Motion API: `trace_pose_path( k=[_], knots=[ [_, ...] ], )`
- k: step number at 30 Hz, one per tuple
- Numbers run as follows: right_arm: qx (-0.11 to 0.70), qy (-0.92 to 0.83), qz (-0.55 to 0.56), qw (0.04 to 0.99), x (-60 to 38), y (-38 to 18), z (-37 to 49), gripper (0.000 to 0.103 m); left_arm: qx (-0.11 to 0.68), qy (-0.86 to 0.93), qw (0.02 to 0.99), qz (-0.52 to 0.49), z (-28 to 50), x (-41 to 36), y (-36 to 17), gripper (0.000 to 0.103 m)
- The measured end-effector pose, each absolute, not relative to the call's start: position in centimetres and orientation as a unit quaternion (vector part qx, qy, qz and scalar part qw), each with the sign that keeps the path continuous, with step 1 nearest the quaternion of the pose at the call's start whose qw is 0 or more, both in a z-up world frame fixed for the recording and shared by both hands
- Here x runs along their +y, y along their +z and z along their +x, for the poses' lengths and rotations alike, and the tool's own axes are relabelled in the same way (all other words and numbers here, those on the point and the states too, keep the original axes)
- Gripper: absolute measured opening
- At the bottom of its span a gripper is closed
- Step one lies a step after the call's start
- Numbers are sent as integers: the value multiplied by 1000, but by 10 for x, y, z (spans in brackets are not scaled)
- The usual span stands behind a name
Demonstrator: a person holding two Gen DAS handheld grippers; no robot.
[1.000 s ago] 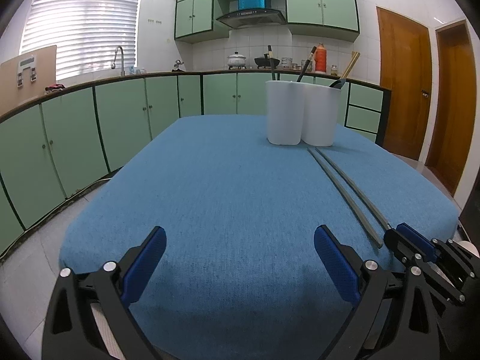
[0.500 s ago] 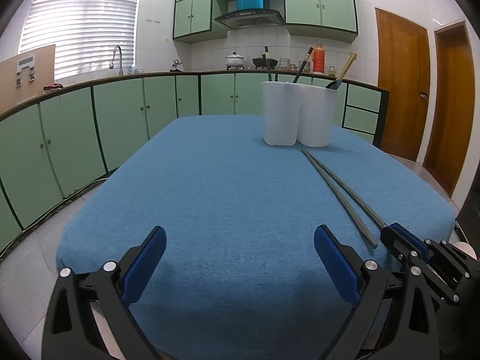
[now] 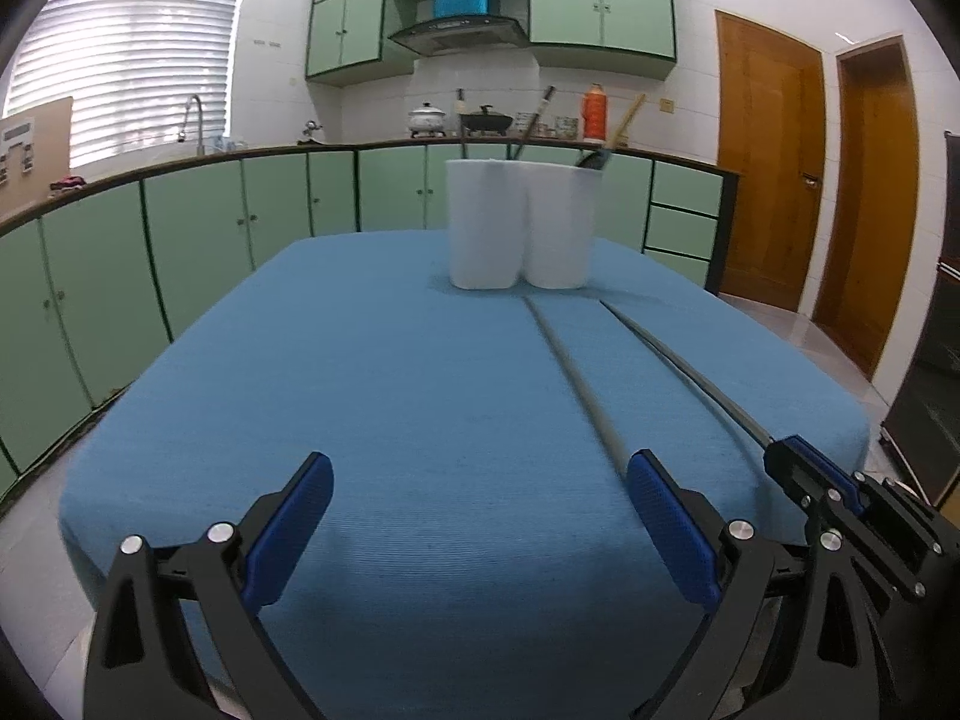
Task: Organize utensils
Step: 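Close the left tool on the other dark grey chopstick while the right tool holds its chopstick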
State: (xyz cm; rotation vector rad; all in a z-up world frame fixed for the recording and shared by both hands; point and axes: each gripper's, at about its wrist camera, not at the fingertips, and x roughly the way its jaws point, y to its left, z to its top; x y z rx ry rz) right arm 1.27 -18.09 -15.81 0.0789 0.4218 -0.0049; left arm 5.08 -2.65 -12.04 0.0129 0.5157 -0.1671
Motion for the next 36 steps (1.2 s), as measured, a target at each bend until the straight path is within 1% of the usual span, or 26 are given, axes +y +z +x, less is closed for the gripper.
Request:
trace_pose_path(
  k=[4, 9, 13, 15, 16, 18, 19, 21, 22, 24, 25, 27, 28, 36],
  knots=[
    [208, -6, 47, 977, -190, -158, 13, 7, 264, -100, 959, 2, 55, -39, -123, 86],
    [207, -7, 56, 977, -202, -158, 14, 7, 282, -109, 953, -2, 61, -51, -130, 69],
    [209, -9, 62, 976, -211, -160, 14, 7, 281, -106, 954, 1, 63, -61, -133, 65],
    [209, -8, 63, 976, -214, -161, 14, 7, 280, -104, 954, 0, 64, -65, -134, 58],
    [210, -6, 64, 976, -215, -161, 14, 7, 279, -103, 955, 0, 64, -67, -134, 56],
    [210, -5, 63, 976, -217, -162, 14, 7, 277, -94, 956, 2, 64, -72, -134, 48],
    [210, -4, 63, 976, -217, -162, 14, 7, 276, -90, 957, 2, 64, -74, -135, 46],
    [209, -4, 65, 976, -219, -162, 15, 7, 275, -78, 958, -1, 64, -77, -135, 34],
    [209, -3, 65, 976, -218, -161, 16, 7, 274, -72, 959, 0, 64, -78, -135, 31],
    [209, -3, 67, 976, -219, -161, 16, 7, 273, -63, 960, 1, 63, -82, -134, 22],
    [208, -3, 66, 976, -219, -161, 15, 7, 272, -59, 960, 1, 63, -83, -134, 20],
    [207, -4, 63, 976, -218, -161, 14, 7, 270, -52, 961, -3, 63, -84, -134, 10],
    [207, -4, 63, 976, -218, -161, 14, 7, 269, -47, 962, -4, 63, -85, -134, 7],
    [205, -6, 55, 977, -219, -158, 15, 7, 264, -43, 963, -5, 61, -84, -131, 7]
  ],
)
